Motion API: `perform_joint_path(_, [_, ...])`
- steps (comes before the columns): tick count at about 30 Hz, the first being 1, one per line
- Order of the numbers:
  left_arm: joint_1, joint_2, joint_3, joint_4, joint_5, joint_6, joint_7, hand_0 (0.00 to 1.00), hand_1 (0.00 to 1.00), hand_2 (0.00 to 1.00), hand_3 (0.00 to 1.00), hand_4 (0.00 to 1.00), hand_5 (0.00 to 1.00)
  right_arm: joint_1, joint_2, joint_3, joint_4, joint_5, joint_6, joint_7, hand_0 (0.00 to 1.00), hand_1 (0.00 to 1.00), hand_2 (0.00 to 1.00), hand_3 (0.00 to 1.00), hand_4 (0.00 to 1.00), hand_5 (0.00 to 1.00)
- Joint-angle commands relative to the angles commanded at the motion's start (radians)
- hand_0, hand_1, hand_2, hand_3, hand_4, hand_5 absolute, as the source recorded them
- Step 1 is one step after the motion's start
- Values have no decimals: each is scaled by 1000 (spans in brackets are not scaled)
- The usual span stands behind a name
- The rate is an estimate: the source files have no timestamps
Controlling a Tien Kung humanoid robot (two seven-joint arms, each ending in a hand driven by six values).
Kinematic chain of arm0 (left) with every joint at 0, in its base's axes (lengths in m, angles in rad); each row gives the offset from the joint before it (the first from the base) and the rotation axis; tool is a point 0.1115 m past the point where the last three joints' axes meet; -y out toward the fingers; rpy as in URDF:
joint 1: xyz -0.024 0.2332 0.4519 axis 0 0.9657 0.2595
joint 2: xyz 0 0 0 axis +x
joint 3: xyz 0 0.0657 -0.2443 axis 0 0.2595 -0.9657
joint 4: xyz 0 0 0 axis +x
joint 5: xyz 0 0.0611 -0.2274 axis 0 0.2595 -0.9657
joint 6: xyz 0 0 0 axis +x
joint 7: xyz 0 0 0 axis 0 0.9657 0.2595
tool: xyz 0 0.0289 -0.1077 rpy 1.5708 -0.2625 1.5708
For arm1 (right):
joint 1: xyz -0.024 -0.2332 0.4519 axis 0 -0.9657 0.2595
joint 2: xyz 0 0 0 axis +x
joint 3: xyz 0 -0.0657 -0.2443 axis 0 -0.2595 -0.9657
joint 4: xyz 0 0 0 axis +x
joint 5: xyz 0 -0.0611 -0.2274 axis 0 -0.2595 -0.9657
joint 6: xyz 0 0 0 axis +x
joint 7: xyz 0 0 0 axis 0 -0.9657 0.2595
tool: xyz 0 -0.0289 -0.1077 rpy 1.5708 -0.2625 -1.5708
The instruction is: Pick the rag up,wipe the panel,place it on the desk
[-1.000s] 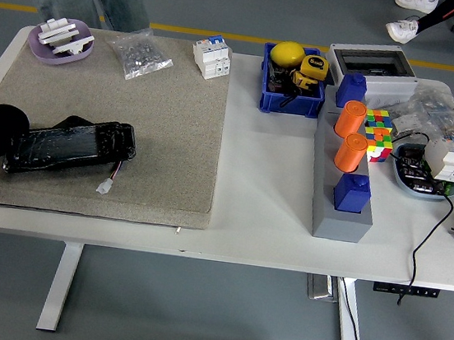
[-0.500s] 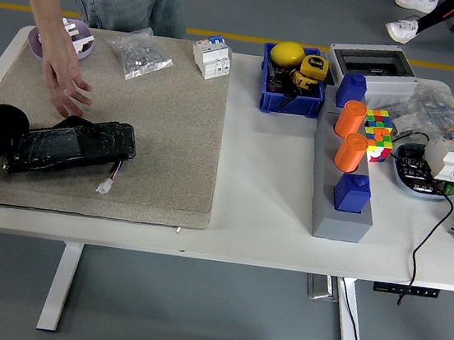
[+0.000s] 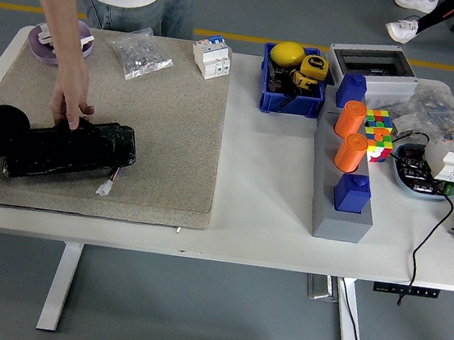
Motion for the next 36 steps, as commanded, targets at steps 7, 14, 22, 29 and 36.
perform_joint_path(7, [-5, -4, 11, 17, 26, 24, 4, 364, 429, 550, 521, 234, 2, -1, -2, 13, 0, -5, -5, 3, 795, 550, 697, 711, 998, 701])
perform_joint_path(14, [-3, -8, 16, 22, 60, 53, 7, 363, 372, 528, 502, 2, 2, 1, -2, 20, 0, -9, -10, 7, 795, 550, 697, 711, 998, 702])
perform_joint_path(22, [25, -13, -34, -16, 149, 101, 25, 331, 285, 522, 473, 25, 2, 1, -3, 18, -1, -8, -11, 8, 795, 550, 697, 712, 998, 702])
perform_joint_path(29, [108, -5, -184, -185, 318, 109, 104, 315, 249, 522, 459, 25, 2, -1, -5, 14, -3, -8, -8, 5, 795, 550, 697, 712, 998, 703])
perform_joint_path(36, [227, -3, -265, -387, 361, 88, 187, 288, 233, 516, 461, 47, 2, -1, -8, 7, -16, 1, -1, 1, 796, 550, 697, 713, 998, 703])
